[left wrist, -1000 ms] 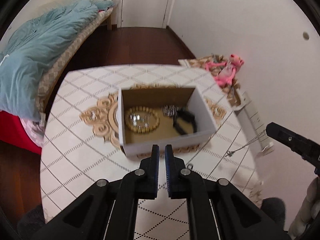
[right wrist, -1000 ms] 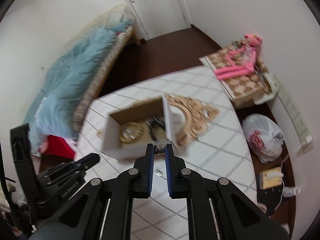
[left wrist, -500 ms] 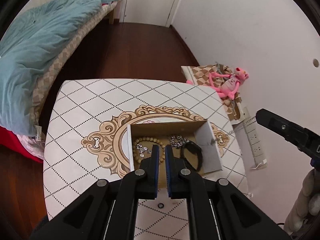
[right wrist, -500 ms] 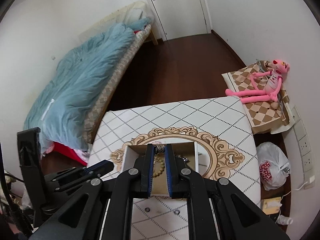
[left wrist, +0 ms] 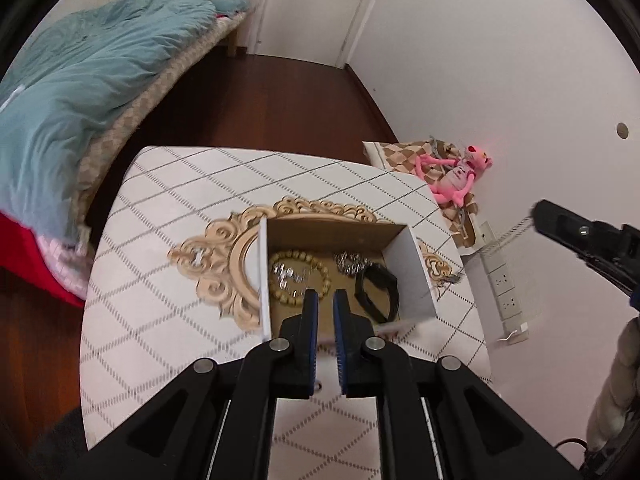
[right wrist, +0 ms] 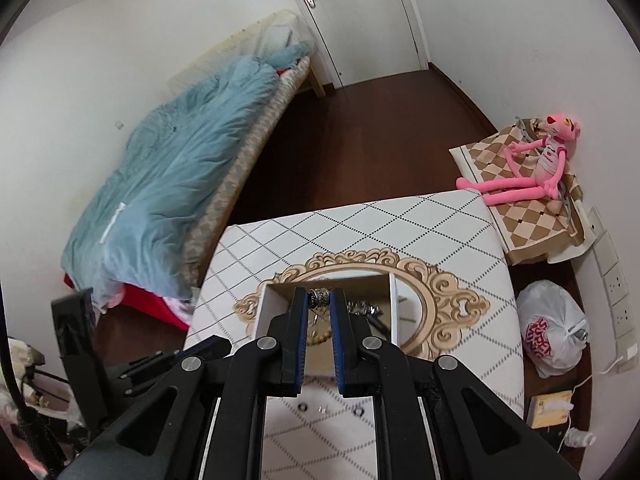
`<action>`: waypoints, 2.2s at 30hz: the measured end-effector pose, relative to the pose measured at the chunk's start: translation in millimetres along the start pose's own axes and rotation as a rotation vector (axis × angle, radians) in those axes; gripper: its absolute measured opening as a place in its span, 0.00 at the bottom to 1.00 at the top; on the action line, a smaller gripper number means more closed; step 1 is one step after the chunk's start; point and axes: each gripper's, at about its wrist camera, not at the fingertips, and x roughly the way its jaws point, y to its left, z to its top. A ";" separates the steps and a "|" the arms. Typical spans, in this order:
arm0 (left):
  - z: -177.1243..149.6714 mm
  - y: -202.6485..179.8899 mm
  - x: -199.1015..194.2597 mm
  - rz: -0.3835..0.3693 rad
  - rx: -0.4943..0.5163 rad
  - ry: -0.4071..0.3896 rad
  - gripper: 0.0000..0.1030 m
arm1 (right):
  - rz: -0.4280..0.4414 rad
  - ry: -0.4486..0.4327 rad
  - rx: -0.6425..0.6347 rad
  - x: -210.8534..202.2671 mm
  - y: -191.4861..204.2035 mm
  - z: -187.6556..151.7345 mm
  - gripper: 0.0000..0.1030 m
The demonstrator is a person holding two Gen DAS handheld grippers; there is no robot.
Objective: Organize jewelry
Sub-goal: 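Lower both earrings into the cardboard box and open both tools, then grasp a black ring with the left tool while the right tool grasps an earring, then carry both held pieces into the cardboard box and open both tools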
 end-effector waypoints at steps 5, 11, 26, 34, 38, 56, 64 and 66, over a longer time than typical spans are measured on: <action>-38.0 -0.8 8.7 0.103 0.024 0.015 0.70 | -0.007 -0.017 0.038 -28.3 -10.9 -36.7 0.11; -81.4 -1.1 64.7 0.138 0.059 0.134 0.70 | -0.060 0.055 0.113 -9.4 -36.3 -92.8 0.11; -99.2 -32.3 110.8 0.194 0.217 0.129 0.15 | -0.143 0.190 0.202 48.7 -72.7 -169.1 0.11; -94.8 -31.9 108.5 0.167 0.214 0.123 0.10 | -0.144 0.183 0.181 47.4 -65.7 -164.5 0.11; -90.7 -36.5 80.6 0.124 0.209 0.094 0.10 | -0.108 0.154 0.161 30.7 -56.7 -149.8 0.11; 20.6 -23.4 18.8 0.021 0.153 0.004 0.10 | -0.012 0.030 -0.005 10.9 4.4 -3.4 0.11; 33.8 -10.0 59.0 0.016 0.110 0.095 0.10 | -0.068 0.129 -0.025 67.1 3.1 -0.5 0.11; 34.9 -7.4 69.0 0.006 0.096 0.124 0.10 | -0.082 0.157 -0.014 81.2 -2.9 -4.0 0.11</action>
